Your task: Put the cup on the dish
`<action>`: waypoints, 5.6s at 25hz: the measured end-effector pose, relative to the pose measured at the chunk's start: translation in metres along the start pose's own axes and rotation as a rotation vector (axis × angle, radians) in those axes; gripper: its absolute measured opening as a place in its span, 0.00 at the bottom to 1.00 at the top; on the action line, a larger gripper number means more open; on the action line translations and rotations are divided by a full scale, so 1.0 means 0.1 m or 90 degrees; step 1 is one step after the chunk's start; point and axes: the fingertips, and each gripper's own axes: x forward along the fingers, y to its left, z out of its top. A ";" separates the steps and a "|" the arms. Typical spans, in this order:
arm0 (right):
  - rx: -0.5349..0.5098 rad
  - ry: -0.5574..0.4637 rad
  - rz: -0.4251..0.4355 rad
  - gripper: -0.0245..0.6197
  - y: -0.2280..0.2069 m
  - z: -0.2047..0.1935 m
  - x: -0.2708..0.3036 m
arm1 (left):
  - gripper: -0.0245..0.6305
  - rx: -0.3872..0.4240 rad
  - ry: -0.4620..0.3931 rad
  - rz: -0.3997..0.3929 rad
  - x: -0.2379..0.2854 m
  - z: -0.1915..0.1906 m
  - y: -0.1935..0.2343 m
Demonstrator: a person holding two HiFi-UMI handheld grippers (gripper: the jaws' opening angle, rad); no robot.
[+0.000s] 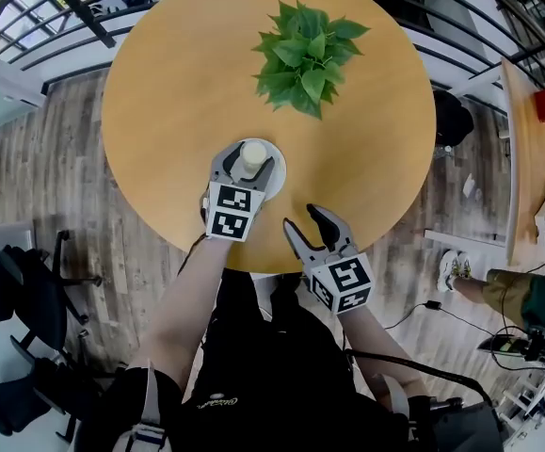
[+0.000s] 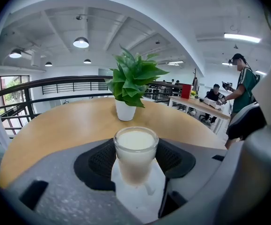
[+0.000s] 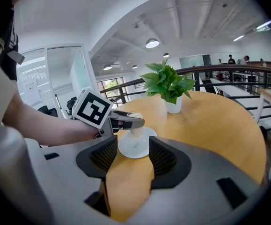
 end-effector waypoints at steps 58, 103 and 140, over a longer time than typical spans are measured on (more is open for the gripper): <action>0.013 0.013 0.004 0.37 0.09 -0.18 -0.04 | 0.44 0.024 0.017 0.038 0.03 -0.38 -0.04; 0.004 0.013 0.003 0.37 0.14 -0.19 -0.03 | 0.56 0.012 -0.018 0.029 0.00 -0.27 -0.04; -0.112 -0.149 0.010 0.36 0.35 1.01 -0.56 | 0.19 0.044 -0.152 0.058 -1.34 0.87 -0.42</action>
